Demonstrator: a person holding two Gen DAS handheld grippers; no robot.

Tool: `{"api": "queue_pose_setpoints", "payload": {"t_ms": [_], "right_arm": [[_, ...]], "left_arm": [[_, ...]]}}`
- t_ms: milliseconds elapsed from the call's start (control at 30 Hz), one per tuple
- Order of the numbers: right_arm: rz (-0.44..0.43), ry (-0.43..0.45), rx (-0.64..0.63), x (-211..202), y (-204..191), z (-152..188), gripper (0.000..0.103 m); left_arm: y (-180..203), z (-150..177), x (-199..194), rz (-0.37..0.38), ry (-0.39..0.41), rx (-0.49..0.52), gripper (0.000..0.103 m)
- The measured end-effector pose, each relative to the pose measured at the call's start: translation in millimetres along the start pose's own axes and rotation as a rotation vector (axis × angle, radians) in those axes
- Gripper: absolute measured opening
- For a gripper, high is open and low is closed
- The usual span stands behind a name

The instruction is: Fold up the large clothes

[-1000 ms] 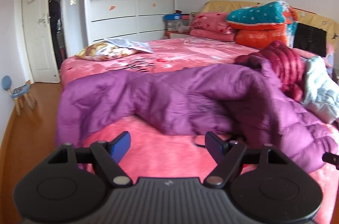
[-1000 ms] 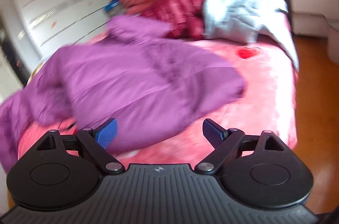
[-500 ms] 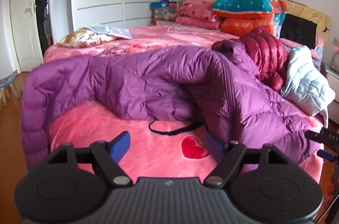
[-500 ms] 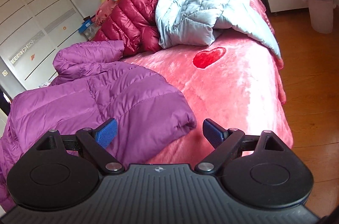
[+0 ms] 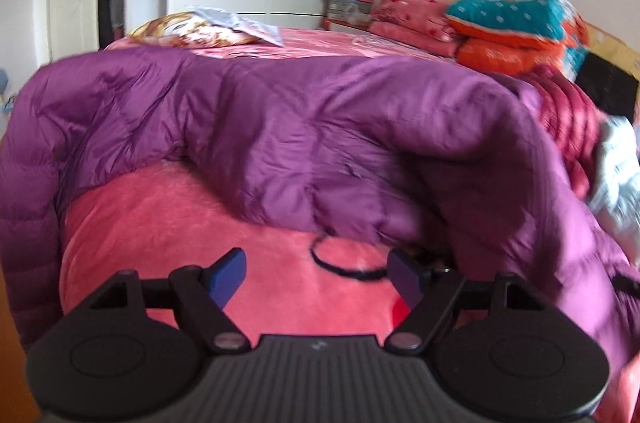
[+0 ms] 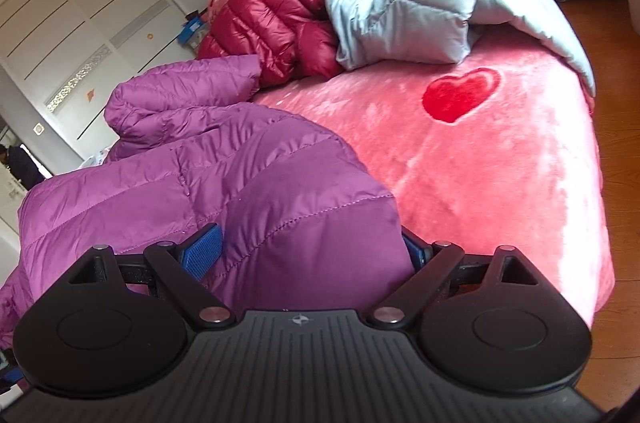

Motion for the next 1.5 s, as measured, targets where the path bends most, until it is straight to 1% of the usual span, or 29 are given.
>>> {"api": "queue_pose_setpoints", "payload": {"t_ms": [200, 433, 533, 600, 700, 800, 867, 933, 1000, 1033, 1100, 1133, 1200, 1233, 1300, 1400, 1433, 1500], "right_arm": [[-0.035, -0.015, -0.008, 12.7, -1.7, -8.4, 0.103], [-0.057, -0.023, -0.045, 26.2, -11.5, -14.5, 0.103], [-0.058, -0.027, -0.058, 31.1, -14.7, -16.8, 0.103], [-0.057, -0.031, -0.066, 34.1, -16.9, -18.0, 0.103], [-0.054, -0.034, -0.08, 37.9, -19.3, -19.5, 0.103], [-0.048, -0.037, -0.093, 41.4, -21.7, -20.5, 0.103], [-0.044, -0.039, -0.098, 42.9, -22.9, -21.2, 0.103], [-0.04, -0.041, -0.105, 43.5, -23.4, -21.9, 0.103], [-0.03, -0.041, -0.117, 43.6, -24.5, -21.8, 0.103], [-0.028, -0.04, -0.122, 43.3, -24.8, -21.8, 0.103], [-0.031, -0.041, -0.125, 42.9, -25.2, -22.4, 0.102], [-0.036, -0.042, -0.124, 42.1, -24.2, -23.1, 0.101], [-0.046, -0.044, -0.125, 40.7, -23.5, -24.1, 0.09], [-0.052, -0.043, -0.123, 39.8, -23.5, -24.2, 0.086], [-0.066, -0.042, -0.129, 37.8, -23.9, -24.4, 0.07], [-0.048, -0.02, -0.163, 32.3, -28.9, -24.0, 0.06], [-0.037, -0.005, -0.175, 29.5, -30.8, -24.1, 0.058], [-0.01, 0.026, -0.191, 23.4, -32.9, -24.7, 0.05]], "left_arm": [[-19.4, -21.2, 30.2, 0.051, 0.009, -0.11, 0.078], [-18.2, -38.8, 60.3, 0.08, -0.002, -0.125, 0.078], [-14.5, -43.8, 70.1, 0.093, -0.002, -0.136, 0.083], [-11.4, -46.6, 75.5, 0.103, -0.003, -0.147, 0.089], [-4.5, -51.1, 83.7, 0.124, 0.001, -0.168, 0.095], [2.5, -53.5, 91.2, 0.129, -0.002, -0.183, 0.096], [9.6, -54.4, 93.8, 0.115, -0.001, -0.165, 0.095], [14.7, -54.8, 95.3, 0.088, -0.008, -0.147, 0.088], [18.9, -55.8, 95.1, 0.078, -0.011, -0.13, 0.075], [20.6, -56.8, 94.0, 0.079, -0.013, -0.123, 0.071], [26.1, -59.7, 91.3, 0.07, -0.021, -0.103, 0.058], [27.9, -61.2, 89.2, 0.061, -0.024, -0.092, 0.054], [32.3, -63.5, 83.8, 0.039, -0.028, -0.082, 0.04], [32.2, -63.9, 81.2, 0.034, -0.033, -0.084, 0.037], [31.8, -65.9, 74.6, 0.037, -0.04, -0.095, 0.029], [28.5, -67.4, 62.3, 0.046, -0.051, -0.093, 0.023], [26.4, -68.3, 57.5, 0.052, -0.056, -0.094, 0.022], [22.3, -71.0, 46.6, 0.063, -0.066, -0.098, 0.02]]}}
Point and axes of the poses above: each gripper's, at about its wrist camera, not at the fingertips, and x roughly the way its jaws point, y to its right, z to its underside, the point moved 3 cm from there along x, roughly the way its jaws point, and after that the axes turned 13 degrees about -y, right-handed, at the moved point
